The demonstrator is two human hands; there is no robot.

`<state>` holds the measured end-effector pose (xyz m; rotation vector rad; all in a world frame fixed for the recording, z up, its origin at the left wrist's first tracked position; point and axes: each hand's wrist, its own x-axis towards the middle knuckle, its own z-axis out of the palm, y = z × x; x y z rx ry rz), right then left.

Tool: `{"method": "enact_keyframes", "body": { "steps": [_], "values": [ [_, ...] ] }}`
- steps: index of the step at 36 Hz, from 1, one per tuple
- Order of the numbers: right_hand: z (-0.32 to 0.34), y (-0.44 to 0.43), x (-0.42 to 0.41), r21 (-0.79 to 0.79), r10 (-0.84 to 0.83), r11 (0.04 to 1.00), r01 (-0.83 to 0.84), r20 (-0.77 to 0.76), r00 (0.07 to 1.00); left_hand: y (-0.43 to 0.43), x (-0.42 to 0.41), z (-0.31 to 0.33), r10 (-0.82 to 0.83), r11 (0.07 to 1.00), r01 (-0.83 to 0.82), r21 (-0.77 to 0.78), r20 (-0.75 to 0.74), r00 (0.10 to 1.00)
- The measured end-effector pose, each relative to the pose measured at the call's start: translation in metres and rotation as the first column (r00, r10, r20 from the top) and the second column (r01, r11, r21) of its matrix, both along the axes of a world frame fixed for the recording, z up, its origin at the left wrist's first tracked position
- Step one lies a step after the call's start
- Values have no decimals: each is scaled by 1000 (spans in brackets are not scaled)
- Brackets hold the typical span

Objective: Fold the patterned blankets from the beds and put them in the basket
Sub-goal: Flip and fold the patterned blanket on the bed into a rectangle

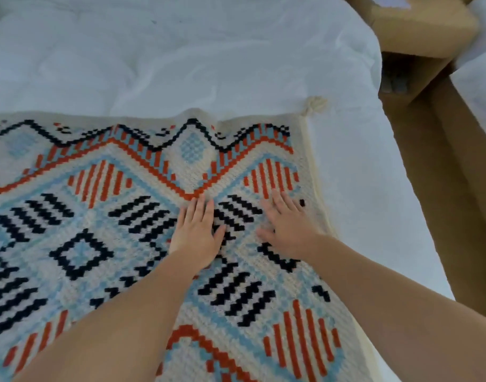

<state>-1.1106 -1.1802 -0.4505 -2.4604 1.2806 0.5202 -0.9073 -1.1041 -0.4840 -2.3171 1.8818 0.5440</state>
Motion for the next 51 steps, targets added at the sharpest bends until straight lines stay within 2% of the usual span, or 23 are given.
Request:
{"method": "enact_keyframes", "body": {
  "steps": [7, 12, 18, 27, 34, 39, 43, 47, 51],
  "values": [
    [-50, -63, 20, -155, 56, 986, -57, -10, 998, -3, 2, -58, 30, 985, -30, -168, -2, 1000],
    [-60, -124, 37, -231, 37, 972, -38, -8, 999, -9, 7, -73, 10, 984, -10, -179, 1, 1000],
    [-65, -193, 59, -249, -10, 968, 17, 30, 1000, -12, 12, -87, -28, 983, 23, -180, -25, 999],
    [-70, -258, 68, -325, -64, 943, 69, 27, 998, -15, 18, -100, -82, 974, 70, -216, -47, 996],
    [-65, -258, 68, -445, -72, 888, 117, 118, 990, -15, 20, -102, -89, 971, 76, -226, -48, 995],
    [-38, -253, 58, -534, -66, 841, 85, 54, 996, -15, 20, -100, -79, 974, 69, -215, -39, 996],
    [-18, -240, 44, -435, -133, 892, 123, 7, 991, -14, 20, -96, -75, 974, 67, -215, -29, 997],
    [4, -218, 18, -370, -117, 920, 132, 64, 991, -15, 19, -86, -45, 982, 38, -187, -36, 998],
    [30, -179, -10, -356, -151, 921, 160, 53, 987, -17, 11, -59, -19, 995, 17, -95, -27, 999]
  ]
}}
